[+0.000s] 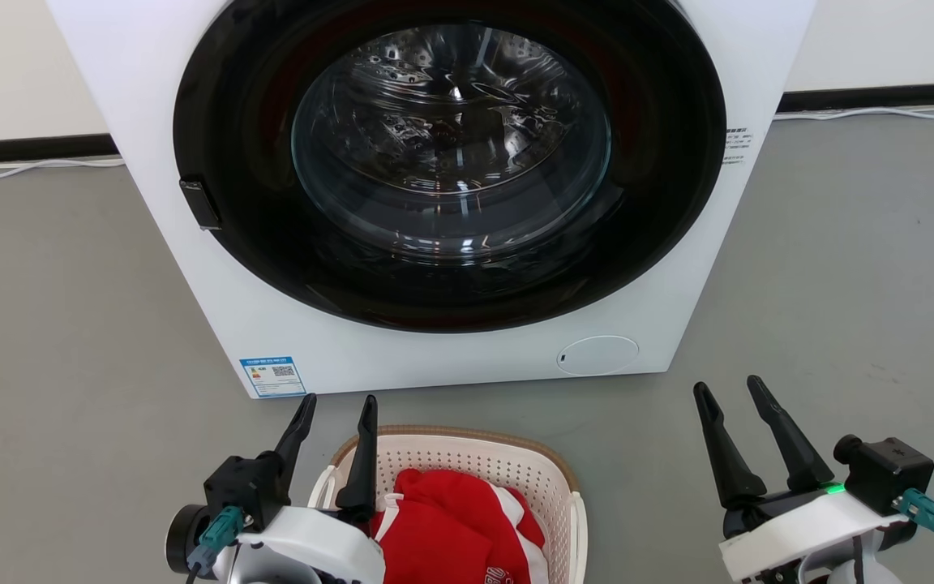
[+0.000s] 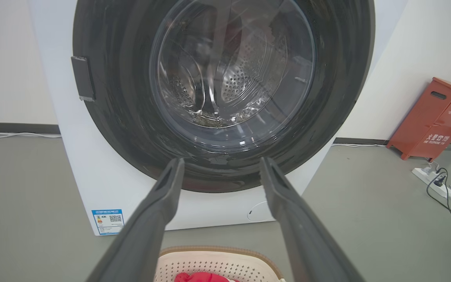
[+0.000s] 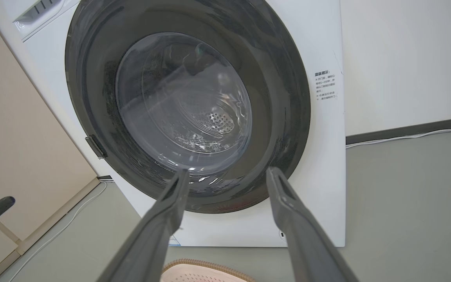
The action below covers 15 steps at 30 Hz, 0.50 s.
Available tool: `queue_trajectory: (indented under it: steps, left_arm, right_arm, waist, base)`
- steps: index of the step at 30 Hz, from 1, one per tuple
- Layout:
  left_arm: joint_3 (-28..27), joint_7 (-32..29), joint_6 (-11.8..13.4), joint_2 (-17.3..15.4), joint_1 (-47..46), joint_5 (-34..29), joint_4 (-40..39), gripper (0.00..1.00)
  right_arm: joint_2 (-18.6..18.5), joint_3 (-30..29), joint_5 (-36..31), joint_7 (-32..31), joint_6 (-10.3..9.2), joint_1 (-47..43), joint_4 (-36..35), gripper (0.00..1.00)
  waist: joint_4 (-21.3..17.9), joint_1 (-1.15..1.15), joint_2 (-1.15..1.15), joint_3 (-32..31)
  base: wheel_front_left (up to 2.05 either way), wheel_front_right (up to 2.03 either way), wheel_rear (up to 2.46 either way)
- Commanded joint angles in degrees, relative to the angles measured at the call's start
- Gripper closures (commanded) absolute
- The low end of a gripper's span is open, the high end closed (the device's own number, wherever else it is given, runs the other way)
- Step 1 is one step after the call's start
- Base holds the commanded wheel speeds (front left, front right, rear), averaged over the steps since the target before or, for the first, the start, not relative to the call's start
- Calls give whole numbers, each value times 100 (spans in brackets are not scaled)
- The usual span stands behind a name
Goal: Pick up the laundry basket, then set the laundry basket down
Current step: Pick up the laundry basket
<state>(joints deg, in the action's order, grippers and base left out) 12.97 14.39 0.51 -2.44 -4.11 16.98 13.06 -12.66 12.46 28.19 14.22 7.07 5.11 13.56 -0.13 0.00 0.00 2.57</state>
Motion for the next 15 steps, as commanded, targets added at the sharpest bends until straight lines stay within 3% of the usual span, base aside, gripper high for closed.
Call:
queue_trajectory:
  steps: [1,15]
  left_arm:
    - [-168,61,63,-43,-260,-40,-167,0]
    - [-169,61,128,-43,-361,156,-181,0]
  right_arm:
    - [-78,74,-55,78,42,252,-151,0]
    - [-133,-119,-39,78,42,325,-151,0]
  waist:
    - [1,0,0,6]
    - [-4,0,0,377]
  base:
    - [0,0,0]
    - [0,0,0]
